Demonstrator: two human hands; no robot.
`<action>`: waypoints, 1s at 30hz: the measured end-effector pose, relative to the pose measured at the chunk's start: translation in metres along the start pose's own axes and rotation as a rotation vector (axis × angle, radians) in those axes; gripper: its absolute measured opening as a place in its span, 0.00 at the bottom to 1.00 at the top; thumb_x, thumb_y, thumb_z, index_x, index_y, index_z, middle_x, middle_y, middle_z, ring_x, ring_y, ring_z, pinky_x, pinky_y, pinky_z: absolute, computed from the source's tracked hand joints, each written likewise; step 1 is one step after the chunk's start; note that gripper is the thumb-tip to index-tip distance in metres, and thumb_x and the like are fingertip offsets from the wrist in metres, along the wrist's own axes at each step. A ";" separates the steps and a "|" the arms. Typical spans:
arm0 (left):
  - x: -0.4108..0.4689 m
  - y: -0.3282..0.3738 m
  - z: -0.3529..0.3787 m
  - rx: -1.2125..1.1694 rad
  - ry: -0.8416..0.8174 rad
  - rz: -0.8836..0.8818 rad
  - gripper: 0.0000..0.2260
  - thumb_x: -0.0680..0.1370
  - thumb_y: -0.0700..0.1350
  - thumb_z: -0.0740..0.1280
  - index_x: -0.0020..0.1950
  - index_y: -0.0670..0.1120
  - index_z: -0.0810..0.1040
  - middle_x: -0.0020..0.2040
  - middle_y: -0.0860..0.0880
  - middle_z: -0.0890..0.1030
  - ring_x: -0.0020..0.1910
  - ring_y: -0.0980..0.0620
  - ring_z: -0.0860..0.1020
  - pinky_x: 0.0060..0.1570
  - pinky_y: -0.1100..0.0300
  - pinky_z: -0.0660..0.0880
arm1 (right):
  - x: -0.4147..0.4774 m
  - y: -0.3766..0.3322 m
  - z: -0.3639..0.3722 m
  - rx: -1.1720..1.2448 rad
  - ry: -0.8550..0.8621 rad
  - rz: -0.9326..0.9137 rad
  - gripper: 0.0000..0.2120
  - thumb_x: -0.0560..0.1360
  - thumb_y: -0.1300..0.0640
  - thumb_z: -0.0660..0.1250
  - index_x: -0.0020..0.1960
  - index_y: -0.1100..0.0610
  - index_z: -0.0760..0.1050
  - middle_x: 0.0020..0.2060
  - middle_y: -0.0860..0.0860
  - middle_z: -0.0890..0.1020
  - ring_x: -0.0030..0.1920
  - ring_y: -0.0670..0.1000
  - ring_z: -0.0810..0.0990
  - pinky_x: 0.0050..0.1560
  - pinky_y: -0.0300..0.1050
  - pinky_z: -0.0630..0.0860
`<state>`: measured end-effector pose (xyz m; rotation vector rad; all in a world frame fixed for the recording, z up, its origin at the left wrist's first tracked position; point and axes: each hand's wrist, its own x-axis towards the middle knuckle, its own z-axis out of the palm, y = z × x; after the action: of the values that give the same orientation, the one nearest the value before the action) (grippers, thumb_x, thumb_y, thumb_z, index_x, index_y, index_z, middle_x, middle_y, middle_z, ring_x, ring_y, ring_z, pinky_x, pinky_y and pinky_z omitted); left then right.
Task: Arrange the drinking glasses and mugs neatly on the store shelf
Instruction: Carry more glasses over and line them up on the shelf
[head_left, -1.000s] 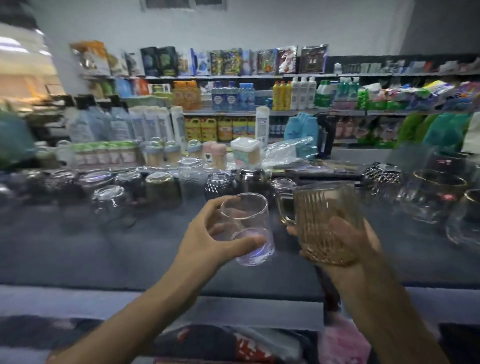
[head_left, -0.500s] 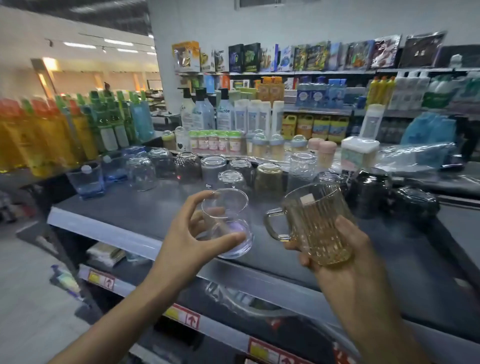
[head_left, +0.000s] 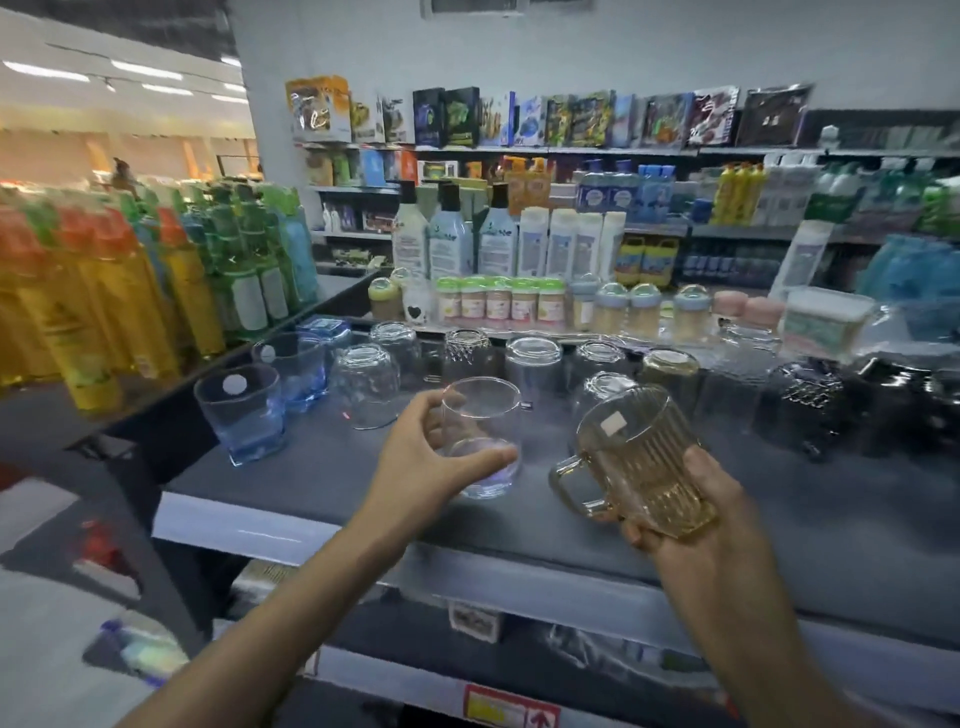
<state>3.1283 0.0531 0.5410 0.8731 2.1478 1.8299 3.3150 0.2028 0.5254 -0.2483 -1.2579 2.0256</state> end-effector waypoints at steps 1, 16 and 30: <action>0.009 -0.002 0.003 -0.005 -0.025 0.004 0.29 0.66 0.44 0.85 0.63 0.50 0.76 0.56 0.49 0.85 0.56 0.54 0.84 0.54 0.64 0.80 | 0.002 0.001 0.001 -0.013 0.027 -0.012 0.17 0.78 0.49 0.65 0.62 0.58 0.78 0.52 0.57 0.83 0.45 0.52 0.79 0.38 0.47 0.71; 0.082 -0.023 0.059 0.030 -0.054 0.009 0.31 0.59 0.52 0.86 0.56 0.51 0.76 0.53 0.48 0.84 0.54 0.49 0.84 0.60 0.46 0.80 | 0.007 0.005 0.000 0.004 0.125 -0.026 0.31 0.71 0.38 0.73 0.67 0.56 0.78 0.58 0.60 0.83 0.56 0.59 0.75 0.47 0.53 0.70; 0.088 -0.032 0.067 0.137 -0.028 0.002 0.31 0.62 0.52 0.86 0.61 0.51 0.77 0.57 0.48 0.81 0.58 0.49 0.81 0.61 0.50 0.78 | 0.002 0.002 -0.002 -0.005 0.089 0.042 0.21 0.80 0.47 0.66 0.68 0.58 0.77 0.61 0.64 0.81 0.54 0.58 0.77 0.44 0.48 0.72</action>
<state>3.0804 0.1550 0.5163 0.9235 2.2779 1.6774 3.3137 0.2046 0.5229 -0.3659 -1.2119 2.0239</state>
